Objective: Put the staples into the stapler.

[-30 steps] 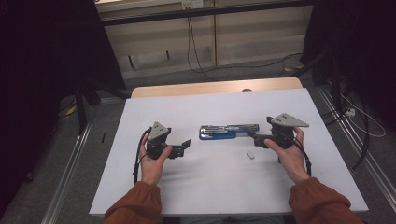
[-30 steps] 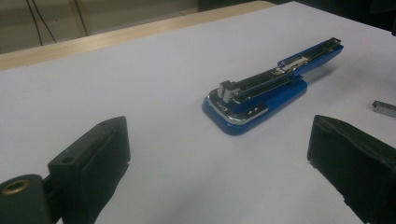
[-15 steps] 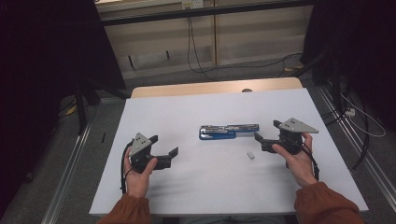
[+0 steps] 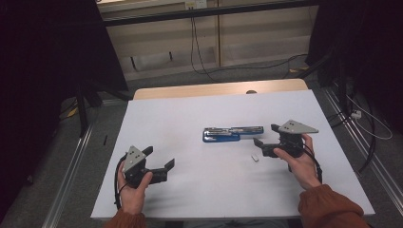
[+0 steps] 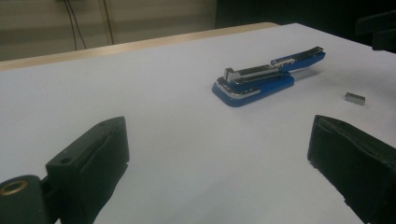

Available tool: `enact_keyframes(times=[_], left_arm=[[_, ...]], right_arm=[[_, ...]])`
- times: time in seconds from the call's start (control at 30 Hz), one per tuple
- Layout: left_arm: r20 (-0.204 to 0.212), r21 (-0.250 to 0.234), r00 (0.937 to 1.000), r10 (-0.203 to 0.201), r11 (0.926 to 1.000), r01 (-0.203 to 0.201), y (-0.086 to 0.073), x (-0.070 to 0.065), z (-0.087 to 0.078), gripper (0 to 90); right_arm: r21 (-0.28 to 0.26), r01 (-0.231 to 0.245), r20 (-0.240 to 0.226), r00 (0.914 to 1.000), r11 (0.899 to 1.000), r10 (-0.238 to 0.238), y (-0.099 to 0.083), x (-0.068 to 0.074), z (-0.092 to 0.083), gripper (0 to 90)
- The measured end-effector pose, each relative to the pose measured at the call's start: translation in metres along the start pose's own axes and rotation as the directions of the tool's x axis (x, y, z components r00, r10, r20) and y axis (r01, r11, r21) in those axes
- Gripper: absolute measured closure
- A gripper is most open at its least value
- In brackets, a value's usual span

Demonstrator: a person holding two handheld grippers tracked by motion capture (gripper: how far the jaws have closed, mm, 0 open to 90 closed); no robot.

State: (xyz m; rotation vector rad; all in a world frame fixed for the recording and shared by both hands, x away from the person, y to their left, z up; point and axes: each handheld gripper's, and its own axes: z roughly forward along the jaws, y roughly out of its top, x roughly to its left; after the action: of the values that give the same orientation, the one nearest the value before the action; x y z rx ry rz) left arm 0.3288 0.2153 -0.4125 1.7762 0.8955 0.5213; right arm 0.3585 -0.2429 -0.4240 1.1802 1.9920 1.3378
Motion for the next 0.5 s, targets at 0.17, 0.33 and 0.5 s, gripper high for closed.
enact_keyframes(times=[0.17, 0.33, 0.5], left_arm=[[0.012, 0.041, 0.9998, -0.014, 0.9991, 0.013, -0.0066, -0.0040, -0.0073, 5.6], [0.006, 0.039, 1.0000, -0.001, 0.9993, 0.000, -0.0064, -0.0066, -0.0093, 5.4], [-0.002, 0.048, 0.9997, -0.024, 0.9985, 0.024, -0.0072, -0.0036, -0.0039, 5.5]], right_arm=[[0.068, -0.002, -0.017, 0.9999, 0.998, 0.004, 0.0010, 0.0039, 0.0017, 12.2], [0.109, -0.017, -0.048, 0.9986, 0.994, 0.022, 0.0028, 0.0033, 0.0036, 12.2], [0.198, -0.030, -0.076, 0.9961, 0.980, 0.045, 0.0079, 0.0016, 0.0057, 11.3]])
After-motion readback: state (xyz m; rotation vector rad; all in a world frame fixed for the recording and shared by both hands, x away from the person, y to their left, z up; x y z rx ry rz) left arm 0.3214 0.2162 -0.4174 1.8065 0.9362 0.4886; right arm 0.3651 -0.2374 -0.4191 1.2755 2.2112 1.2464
